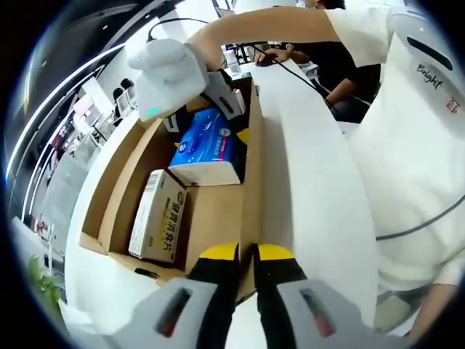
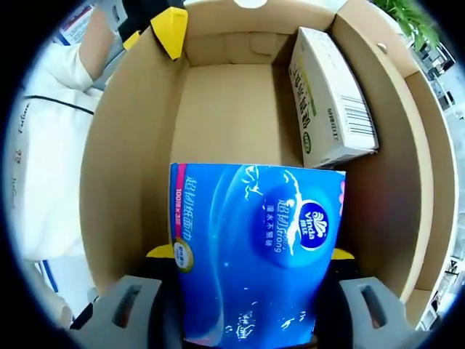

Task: Operate the shoe box by opening the lid, removing the specified soft item, and placing it in the target area until the item is outside and the box remains undamaged.

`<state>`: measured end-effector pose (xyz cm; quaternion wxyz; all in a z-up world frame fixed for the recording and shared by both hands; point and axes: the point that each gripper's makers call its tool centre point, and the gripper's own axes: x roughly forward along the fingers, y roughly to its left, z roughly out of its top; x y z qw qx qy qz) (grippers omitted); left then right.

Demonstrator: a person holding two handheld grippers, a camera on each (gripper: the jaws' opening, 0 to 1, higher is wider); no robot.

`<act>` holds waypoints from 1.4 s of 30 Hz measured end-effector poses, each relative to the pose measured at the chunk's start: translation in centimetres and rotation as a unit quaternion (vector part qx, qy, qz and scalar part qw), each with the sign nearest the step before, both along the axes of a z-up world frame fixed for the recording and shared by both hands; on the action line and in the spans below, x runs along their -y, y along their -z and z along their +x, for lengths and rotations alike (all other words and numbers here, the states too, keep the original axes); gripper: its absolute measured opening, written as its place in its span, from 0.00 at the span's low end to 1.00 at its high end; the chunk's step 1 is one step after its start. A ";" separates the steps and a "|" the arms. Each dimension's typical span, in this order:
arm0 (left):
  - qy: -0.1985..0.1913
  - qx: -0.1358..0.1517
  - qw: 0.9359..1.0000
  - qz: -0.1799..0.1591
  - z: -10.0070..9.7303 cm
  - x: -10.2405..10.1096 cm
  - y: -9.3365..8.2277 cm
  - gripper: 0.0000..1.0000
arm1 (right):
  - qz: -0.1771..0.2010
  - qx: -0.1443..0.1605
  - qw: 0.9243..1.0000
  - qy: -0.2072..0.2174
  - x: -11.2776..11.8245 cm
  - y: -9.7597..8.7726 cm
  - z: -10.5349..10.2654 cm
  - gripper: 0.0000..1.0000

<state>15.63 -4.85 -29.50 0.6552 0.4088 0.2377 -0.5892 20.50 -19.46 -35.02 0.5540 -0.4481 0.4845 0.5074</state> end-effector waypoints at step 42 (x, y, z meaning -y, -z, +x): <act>0.002 0.001 1.000 -0.006 -0.1 0.0 0.0 0.07 | 0.007 0.044 0.997 -0.055 -0.3 -7.2 -1.3 0.70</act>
